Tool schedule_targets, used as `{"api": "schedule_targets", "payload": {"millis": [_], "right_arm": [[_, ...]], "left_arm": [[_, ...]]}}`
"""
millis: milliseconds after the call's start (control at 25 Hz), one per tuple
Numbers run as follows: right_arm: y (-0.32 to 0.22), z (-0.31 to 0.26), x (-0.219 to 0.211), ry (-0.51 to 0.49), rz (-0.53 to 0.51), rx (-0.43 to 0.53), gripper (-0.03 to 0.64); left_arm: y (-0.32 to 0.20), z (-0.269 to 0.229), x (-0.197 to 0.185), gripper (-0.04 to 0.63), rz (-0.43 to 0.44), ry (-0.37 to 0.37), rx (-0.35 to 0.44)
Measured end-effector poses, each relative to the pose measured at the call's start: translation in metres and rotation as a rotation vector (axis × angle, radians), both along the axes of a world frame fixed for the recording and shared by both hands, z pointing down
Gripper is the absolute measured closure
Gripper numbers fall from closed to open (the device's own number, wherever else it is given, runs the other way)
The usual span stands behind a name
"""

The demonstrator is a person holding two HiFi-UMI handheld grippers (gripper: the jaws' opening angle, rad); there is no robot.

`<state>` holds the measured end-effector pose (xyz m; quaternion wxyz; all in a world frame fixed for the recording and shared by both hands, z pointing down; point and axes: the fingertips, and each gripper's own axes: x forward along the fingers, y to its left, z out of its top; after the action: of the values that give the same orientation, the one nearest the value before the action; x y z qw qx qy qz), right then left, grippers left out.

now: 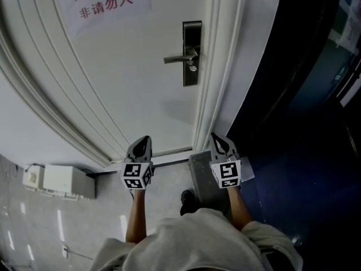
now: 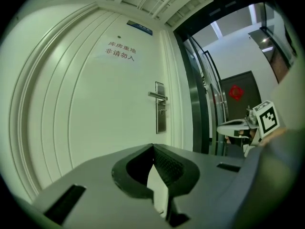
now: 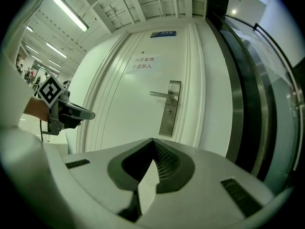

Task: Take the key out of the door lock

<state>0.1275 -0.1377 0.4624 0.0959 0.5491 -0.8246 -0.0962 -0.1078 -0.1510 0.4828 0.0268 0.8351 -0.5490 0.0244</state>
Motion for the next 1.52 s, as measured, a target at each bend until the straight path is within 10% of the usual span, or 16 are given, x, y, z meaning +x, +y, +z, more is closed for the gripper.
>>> {"api": "schedule_targets", "payload": {"millis": [600,1520], "right_arm": [[-0.178,-0.017,0.005,-0.014,-0.079,0.002,0.594],[-0.188,0.012,-0.015,-0.004,-0.011,-0.078,0.594]], "left_arm": [[-0.158,-0.020,0.010,0.578,-0.064,-0.023,0.011],[-0.176,-0.009,-0.019,0.578,-0.032,-0.020,-0.017]]}}
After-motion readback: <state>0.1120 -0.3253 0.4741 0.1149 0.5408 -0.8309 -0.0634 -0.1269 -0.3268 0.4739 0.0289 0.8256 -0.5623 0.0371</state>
